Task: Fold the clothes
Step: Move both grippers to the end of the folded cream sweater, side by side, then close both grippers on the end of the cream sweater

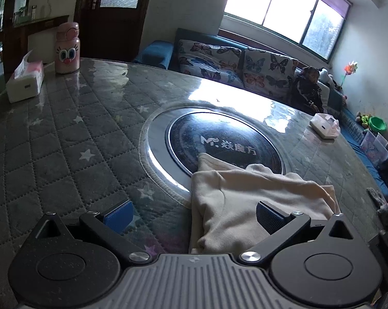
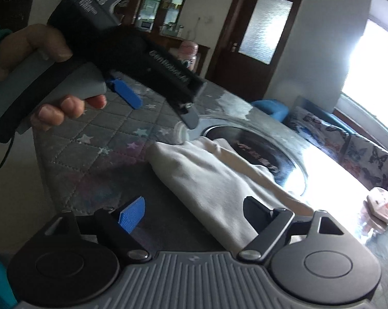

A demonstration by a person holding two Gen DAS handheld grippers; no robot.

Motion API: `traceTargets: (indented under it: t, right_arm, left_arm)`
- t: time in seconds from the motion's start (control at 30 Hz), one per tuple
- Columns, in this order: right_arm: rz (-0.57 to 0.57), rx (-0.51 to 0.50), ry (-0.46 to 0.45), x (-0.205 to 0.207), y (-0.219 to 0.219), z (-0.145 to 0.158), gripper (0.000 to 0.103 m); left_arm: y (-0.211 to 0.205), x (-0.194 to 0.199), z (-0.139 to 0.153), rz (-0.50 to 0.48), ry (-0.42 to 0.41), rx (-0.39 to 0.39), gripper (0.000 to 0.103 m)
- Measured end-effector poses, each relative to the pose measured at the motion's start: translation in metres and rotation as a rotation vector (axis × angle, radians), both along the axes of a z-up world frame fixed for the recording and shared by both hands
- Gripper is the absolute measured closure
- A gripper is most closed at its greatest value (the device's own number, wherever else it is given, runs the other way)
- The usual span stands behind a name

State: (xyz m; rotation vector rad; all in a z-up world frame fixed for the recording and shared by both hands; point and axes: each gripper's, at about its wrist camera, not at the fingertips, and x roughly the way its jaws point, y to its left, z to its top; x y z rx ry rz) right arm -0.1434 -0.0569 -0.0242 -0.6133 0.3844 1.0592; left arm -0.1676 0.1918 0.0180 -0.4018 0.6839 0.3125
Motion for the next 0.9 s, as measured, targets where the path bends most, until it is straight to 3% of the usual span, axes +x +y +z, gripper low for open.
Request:
traceTargets:
  t: [0.6,0.9]
  right_arm:
    - [0.128,-0.044,0.008,0.007,0.072,-0.007,0.036]
    - [0.133,-0.088,-0.016,0.006,0.091,-0.015,0.06]
  left_arm:
    - [0.023,0.02,-0.009,-0.017,0.033,-0.09,0.0]
    - [0.033,0.023,-0.013,-0.025,0.033,-0.144,0.0]
